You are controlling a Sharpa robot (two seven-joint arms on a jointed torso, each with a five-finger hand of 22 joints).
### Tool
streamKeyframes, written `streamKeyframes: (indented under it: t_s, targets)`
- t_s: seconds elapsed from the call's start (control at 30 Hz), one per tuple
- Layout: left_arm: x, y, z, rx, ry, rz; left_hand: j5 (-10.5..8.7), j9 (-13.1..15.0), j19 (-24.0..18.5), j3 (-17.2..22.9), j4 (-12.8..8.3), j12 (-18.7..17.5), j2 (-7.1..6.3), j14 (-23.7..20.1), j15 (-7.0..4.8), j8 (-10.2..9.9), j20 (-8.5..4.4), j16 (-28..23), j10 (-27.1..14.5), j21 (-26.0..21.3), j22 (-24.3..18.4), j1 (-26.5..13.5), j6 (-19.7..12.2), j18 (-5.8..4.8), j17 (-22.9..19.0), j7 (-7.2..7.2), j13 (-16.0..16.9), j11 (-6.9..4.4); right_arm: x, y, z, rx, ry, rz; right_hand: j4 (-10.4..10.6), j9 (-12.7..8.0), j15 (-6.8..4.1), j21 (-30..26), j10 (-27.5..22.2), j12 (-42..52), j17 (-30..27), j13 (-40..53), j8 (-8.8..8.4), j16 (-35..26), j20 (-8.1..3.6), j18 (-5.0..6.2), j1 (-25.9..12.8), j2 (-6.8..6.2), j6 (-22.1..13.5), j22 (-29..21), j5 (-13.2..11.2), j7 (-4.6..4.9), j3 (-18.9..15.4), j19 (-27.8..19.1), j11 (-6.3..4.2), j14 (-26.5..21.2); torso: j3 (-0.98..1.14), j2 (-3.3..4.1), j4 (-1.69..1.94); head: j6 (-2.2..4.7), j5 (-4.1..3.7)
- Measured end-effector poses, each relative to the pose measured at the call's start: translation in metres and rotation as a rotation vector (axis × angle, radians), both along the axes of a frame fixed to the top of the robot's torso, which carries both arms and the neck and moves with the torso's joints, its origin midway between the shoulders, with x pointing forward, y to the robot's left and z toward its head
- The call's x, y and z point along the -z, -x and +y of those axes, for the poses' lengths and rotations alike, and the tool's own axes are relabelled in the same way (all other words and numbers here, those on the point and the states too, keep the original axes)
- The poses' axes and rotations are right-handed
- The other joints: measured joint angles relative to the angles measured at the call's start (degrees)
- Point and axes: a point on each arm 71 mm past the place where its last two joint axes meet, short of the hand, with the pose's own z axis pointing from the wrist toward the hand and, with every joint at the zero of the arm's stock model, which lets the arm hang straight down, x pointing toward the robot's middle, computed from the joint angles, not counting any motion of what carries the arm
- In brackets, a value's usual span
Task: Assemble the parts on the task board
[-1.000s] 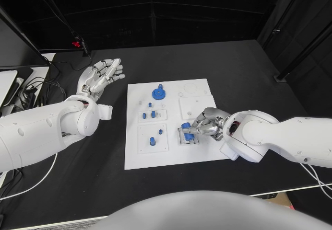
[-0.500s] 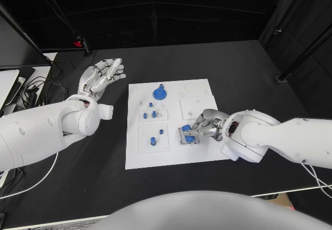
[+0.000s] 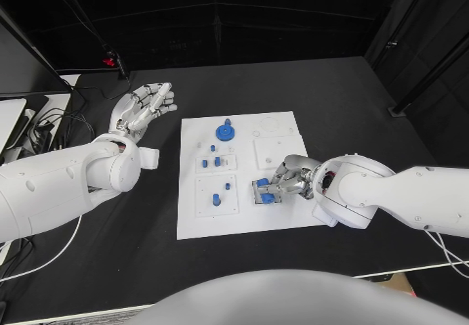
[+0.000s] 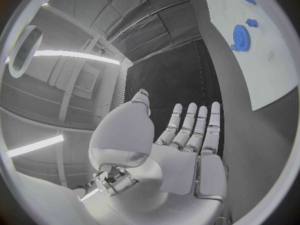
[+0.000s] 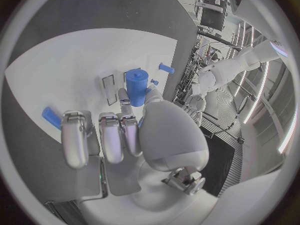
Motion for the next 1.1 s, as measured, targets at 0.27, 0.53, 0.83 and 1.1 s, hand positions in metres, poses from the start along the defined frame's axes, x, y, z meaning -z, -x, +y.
streamKeyframes:
  t_s: [0.27, 0.53, 0.83, 1.1]
  targets:
    - [0.0, 0.0001, 0.0005, 0.0, 0.0, 0.0, 0.0, 0.0, 0.0, -0.02, 0.02, 0.0, 0.0, 0.0, 0.0, 0.0, 0.0, 0.0, 0.0, 0.0, 0.0, 0.0, 0.0, 0.0, 0.0, 0.0, -0.03, 0.0, 0.002, -0.0002, -0.0003, -0.006, 0.013, 0.011, 0.02, -0.04, 0.0, -0.22, 0.0, 0.0, 0.0, 0.0, -0.7, 0.0, 0.0, 0.0, -0.46, -0.33, 0.02, 0.0, -1.38, -0.02, -1.28, 0.0, 0.0, 0.0, -0.01, -0.01, 0.07, 0.0, 0.13]
    - [0.0, 0.0002, 0.0004, 0.0, 0.0, 0.0, 0.0, -0.04, 0.0, -0.15, 0.15, 0.0, 0.0, 0.0, 0.0, 0.0, 0.0, 0.0, 0.0, 0.0, 0.01, 0.0, 0.0, 0.0, -0.06, 0.0, -0.07, 0.0, 0.0029, -0.001, -0.0002, -0.011, 0.019, 0.017, 0.05, 0.08, 0.01, -0.48, 0.0, 0.0, 0.0, 0.01, -1.7, 0.0, 0.0, -0.01, -2.78, -0.87, -0.13, 0.0, -4.99, 0.12, -3.99, 0.0, 0.0, 0.0, -0.01, -0.01, 0.08, 0.0, 0.18]
    - [0.0, 0.0002, 0.0003, 0.0, 0.0, 0.0, 0.0, -0.04, 0.0, -0.15, 0.15, 0.0, 0.0, 0.0, 0.0, 0.0, 0.0, 0.0, 0.0, 0.0, 0.01, 0.0, 0.0, 0.0, -0.06, 0.0, -0.07, 0.0, 0.0035, -0.002, 0.0002, -0.014, 0.021, 0.018, 0.04, 0.19, 0.01, -0.85, 0.0, 0.0, 0.0, 0.0, -1.99, 0.0, 0.0, 0.0, -3.76, -0.89, 0.06, 0.0, -6.62, 0.3, -5.24, 0.0, 0.0, 0.0, 0.01, -0.03, 0.09, 0.0, 0.25]
    - [0.0, 0.0002, 0.0003, 0.001, 0.001, 0.0, 0.0, -0.04, 0.0, -0.15, 0.15, 0.27, 0.0, 0.0, 0.0, 0.0, 0.0, 0.23, 0.0, 0.0, 0.01, 0.0, -0.21, 0.0, -0.13, 0.21, -0.12, 0.0, 0.0042, -0.0035, 0.0004, -0.013, 0.023, 0.017, 0.04, 0.3, 0.01, -0.85, 0.0, 0.0, 0.0, 0.01, -1.98, 0.0, 0.0, 0.0, -4.44, -0.21, 0.05, 0.0, -8.07, 0.3, -6.02, 0.0, 0.0, 0.0, 0.02, -0.03, 0.09, 0.0, 0.3]
